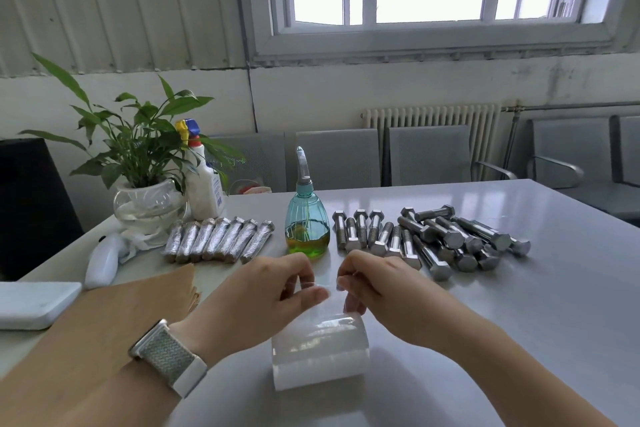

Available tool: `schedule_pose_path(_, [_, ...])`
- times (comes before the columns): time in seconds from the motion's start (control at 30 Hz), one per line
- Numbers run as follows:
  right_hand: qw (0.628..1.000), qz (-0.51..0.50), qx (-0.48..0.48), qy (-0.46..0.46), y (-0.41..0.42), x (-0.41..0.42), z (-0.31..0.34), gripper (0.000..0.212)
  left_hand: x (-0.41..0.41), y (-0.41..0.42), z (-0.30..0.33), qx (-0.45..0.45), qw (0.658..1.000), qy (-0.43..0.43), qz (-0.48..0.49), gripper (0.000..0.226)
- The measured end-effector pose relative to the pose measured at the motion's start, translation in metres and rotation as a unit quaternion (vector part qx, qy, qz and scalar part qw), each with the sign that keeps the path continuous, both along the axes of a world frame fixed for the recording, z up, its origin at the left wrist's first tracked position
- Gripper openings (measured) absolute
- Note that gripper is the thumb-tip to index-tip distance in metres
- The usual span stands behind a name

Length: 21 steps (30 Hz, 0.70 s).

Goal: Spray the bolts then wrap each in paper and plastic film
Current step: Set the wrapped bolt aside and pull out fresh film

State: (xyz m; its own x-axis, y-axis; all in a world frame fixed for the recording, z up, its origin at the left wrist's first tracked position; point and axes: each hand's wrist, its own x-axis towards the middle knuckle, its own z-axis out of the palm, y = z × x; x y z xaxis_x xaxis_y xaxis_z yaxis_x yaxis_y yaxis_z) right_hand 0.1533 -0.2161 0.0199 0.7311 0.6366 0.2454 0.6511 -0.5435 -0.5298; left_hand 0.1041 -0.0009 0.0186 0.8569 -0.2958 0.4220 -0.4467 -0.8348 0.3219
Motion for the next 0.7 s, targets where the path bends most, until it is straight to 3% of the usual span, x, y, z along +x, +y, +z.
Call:
schedule_pose_path(0.17, [1.0,-0.002,-0.011,-0.016,0.001,0.0,-0.001,0.015,0.003,-0.004,0.008,0.086,0.996,-0.018,-0.011,0.034])
schedule_pose_path(0.6, [1.0,-0.012,-0.018,-0.021,-0.004,0.004,-0.004,0.018,0.021,-0.029,0.011,0.115,0.992,0.039,0.025,0.039])
schedule_pose_path(0.7, [0.997,-0.008,0.037,0.071,-0.001,0.007,-0.004,0.023,0.02,-0.03,0.004,0.102,0.993,0.054,0.009,0.029])
